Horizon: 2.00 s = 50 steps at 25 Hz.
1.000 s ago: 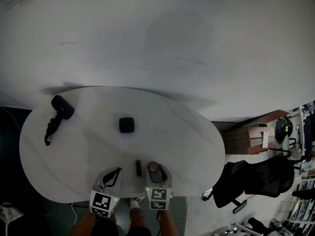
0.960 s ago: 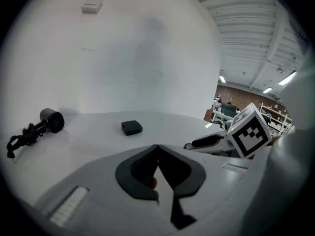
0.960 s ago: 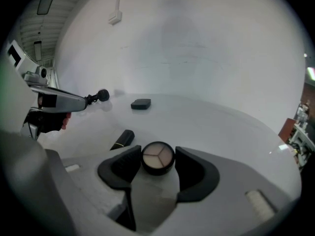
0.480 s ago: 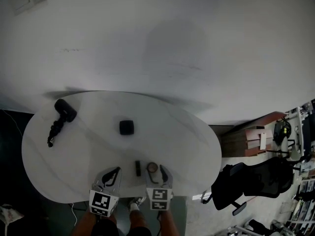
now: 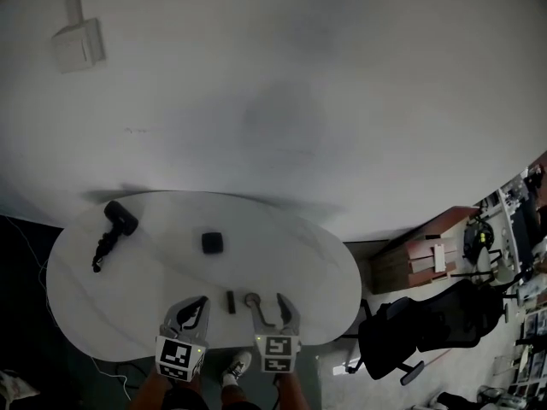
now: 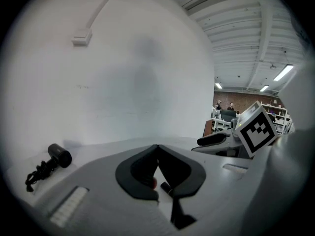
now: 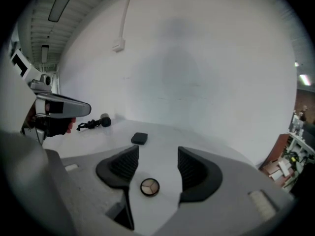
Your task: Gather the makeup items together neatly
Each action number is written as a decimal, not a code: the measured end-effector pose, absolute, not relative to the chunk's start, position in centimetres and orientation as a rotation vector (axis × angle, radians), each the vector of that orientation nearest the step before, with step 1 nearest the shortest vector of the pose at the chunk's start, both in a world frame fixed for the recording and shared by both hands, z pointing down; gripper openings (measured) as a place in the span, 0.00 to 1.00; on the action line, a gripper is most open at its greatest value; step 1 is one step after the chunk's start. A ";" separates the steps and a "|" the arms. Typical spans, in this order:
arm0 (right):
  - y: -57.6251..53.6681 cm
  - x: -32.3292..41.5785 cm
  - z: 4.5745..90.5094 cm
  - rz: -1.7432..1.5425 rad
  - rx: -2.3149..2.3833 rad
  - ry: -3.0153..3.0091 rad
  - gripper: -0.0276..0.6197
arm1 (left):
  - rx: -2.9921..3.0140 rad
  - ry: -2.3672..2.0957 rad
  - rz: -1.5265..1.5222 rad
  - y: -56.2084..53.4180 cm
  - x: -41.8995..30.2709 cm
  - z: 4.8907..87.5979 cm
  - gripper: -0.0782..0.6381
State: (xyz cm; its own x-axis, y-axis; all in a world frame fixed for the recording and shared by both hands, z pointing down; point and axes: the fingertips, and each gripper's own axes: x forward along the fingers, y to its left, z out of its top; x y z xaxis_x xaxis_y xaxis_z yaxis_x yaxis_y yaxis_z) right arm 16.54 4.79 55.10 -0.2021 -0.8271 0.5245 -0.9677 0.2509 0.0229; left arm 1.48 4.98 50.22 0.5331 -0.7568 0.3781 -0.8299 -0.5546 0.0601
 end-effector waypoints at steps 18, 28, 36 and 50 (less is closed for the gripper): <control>9.4 18.5 40.8 0.115 1.795 -2.237 0.12 | 2.613 -1.508 0.305 8.9 1.8 39.4 0.12; 12.1 19.5 39.6 0.080 1.781 -2.275 0.05 | 2.655 -1.535 0.276 11.3 4.1 37.7 0.12; 12.7 20.1 40.1 0.087 1.743 -2.292 0.05 | 2.639 -1.539 0.268 12.1 5.3 38.0 0.12; 10.1 16.0 41.1 0.122 1.607 -2.390 0.05 | 2.553 -1.671 0.268 10.4 1.6 38.3 0.12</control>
